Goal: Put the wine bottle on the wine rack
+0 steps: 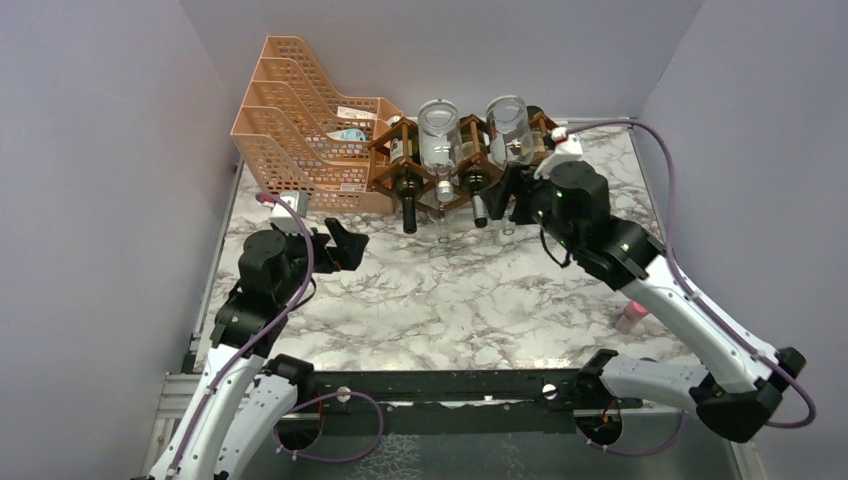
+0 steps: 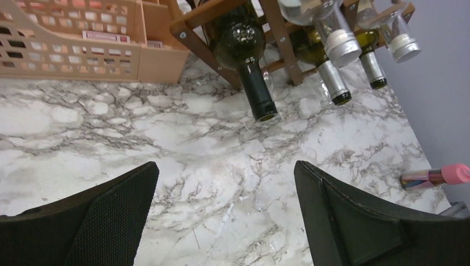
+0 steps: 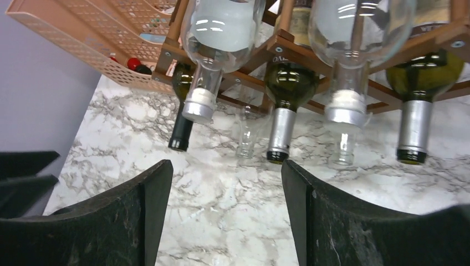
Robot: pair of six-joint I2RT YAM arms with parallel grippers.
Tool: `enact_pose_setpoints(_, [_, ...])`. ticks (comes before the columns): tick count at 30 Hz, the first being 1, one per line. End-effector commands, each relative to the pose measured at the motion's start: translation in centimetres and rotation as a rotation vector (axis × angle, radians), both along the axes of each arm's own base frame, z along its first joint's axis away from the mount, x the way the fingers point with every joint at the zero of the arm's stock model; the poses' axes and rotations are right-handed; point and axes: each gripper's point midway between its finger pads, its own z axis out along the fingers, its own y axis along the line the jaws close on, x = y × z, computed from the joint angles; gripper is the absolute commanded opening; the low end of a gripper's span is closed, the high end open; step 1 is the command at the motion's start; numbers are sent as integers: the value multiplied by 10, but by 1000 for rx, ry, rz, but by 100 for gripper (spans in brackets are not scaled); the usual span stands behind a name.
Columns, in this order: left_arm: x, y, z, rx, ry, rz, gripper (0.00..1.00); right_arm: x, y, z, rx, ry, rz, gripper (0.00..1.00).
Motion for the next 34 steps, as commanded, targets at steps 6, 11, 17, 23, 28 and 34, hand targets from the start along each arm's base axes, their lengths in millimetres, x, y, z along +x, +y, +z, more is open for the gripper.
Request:
enact_pose_setpoints(6, [-5,28,80,78,-186,98,99,-56,-71,3,-77,-144,-18,77])
enact_pose_setpoints(11, [-15,46,113,133,-251,152,99,-80,-117,22,-57,-190,-131,78])
enact_pose_setpoints(17, [-40,67,149,193,-377,201,99,-103,-155,59,-32,-288,-199,78])
enact_pose_setpoints(23, [-58,74,173,203,-450,206,99,-114,-171,77,-21,-329,-226,78])
enact_pose_setpoints(28, [-59,74,178,196,-455,208,99,-117,-175,82,-12,-340,-235,79])
enact_pose_setpoints(34, [-54,73,171,203,-433,206,99,-116,-170,87,-20,-358,-209,79])
